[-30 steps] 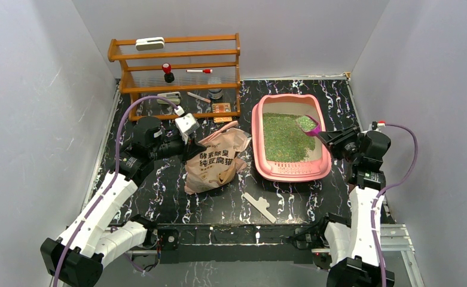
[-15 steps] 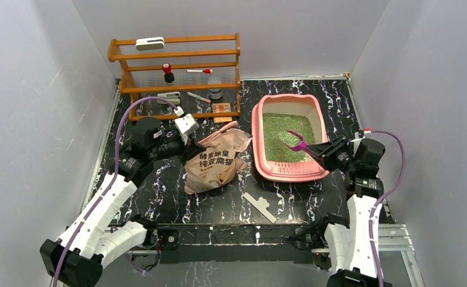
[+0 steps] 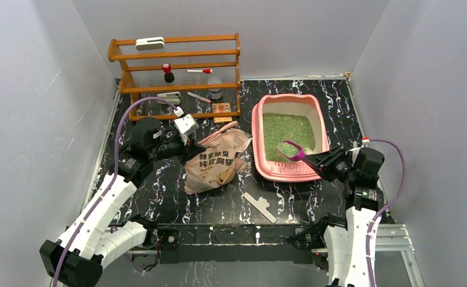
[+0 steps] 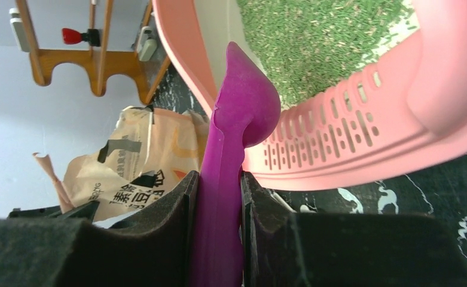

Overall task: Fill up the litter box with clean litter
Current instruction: Pour the cat litter into the litter box.

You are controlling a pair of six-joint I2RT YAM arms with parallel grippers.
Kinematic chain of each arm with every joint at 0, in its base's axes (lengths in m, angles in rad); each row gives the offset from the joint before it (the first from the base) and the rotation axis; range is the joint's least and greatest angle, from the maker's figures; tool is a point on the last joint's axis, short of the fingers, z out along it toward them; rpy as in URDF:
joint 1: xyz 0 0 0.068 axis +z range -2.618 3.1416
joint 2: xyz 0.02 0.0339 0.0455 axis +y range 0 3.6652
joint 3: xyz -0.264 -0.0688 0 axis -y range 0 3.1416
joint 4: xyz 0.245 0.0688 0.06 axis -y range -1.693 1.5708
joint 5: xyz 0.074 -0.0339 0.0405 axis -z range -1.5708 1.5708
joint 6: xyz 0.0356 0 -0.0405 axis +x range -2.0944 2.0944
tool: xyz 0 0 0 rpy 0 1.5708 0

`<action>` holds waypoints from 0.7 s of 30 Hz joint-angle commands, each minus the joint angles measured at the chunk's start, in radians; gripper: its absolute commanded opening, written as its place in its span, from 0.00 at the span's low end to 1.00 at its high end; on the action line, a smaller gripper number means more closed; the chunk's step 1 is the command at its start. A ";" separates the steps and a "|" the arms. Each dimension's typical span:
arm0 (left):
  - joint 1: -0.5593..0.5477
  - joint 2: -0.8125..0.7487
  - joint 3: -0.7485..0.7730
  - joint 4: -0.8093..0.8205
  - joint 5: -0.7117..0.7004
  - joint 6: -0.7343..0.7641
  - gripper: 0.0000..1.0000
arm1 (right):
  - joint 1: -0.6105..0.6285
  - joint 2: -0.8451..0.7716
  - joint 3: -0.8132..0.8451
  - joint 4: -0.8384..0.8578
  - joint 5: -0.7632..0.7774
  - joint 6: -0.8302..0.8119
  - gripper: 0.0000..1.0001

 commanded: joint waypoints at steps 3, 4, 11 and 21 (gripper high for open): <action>-0.004 -0.039 -0.002 0.030 0.047 0.004 0.00 | 0.003 -0.018 0.087 -0.072 0.111 -0.059 0.00; -0.004 -0.038 -0.003 0.030 0.049 0.004 0.00 | 0.003 -0.024 0.098 -0.085 0.136 -0.064 0.00; -0.004 -0.035 -0.011 0.040 0.053 0.009 0.00 | 0.003 -0.076 0.209 -0.194 0.343 -0.077 0.00; -0.004 -0.038 -0.016 0.033 0.040 0.021 0.00 | 0.003 0.111 0.256 0.136 0.276 -0.089 0.00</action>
